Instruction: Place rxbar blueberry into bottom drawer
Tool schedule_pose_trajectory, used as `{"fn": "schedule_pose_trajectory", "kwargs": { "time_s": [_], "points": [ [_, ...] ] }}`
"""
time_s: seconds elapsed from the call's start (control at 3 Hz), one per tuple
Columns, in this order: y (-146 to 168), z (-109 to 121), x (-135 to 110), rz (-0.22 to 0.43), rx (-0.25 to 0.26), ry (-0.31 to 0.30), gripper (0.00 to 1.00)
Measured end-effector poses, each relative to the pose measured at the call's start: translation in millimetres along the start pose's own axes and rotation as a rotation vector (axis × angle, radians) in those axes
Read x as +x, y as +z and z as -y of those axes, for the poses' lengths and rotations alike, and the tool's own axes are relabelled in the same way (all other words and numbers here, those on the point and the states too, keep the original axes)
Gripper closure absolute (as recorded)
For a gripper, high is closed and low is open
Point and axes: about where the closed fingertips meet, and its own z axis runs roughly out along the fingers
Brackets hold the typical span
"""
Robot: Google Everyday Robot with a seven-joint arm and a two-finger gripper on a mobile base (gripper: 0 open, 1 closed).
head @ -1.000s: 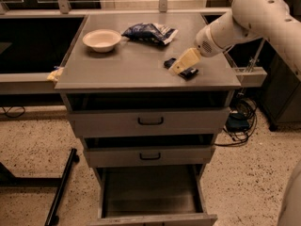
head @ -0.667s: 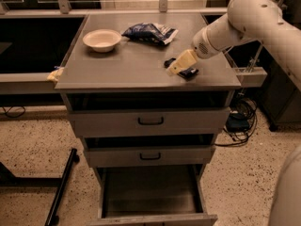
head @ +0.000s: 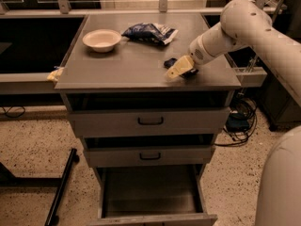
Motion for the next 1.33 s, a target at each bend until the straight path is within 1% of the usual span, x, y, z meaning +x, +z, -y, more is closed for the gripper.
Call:
{"fn": "schedule_pose_trajectory", "kwargs": {
  "time_s": [0.33,0.67,1.33],
  "points": [
    [8.4,0.8,12.2,-0.03,-0.003,0.024,0.03],
    [11.2,1.1,23.7,-0.056,0.002,0.041,0.21],
    [0.7,2.0,15.1,-0.059,0.003,0.042,0.67]
  ]
}}
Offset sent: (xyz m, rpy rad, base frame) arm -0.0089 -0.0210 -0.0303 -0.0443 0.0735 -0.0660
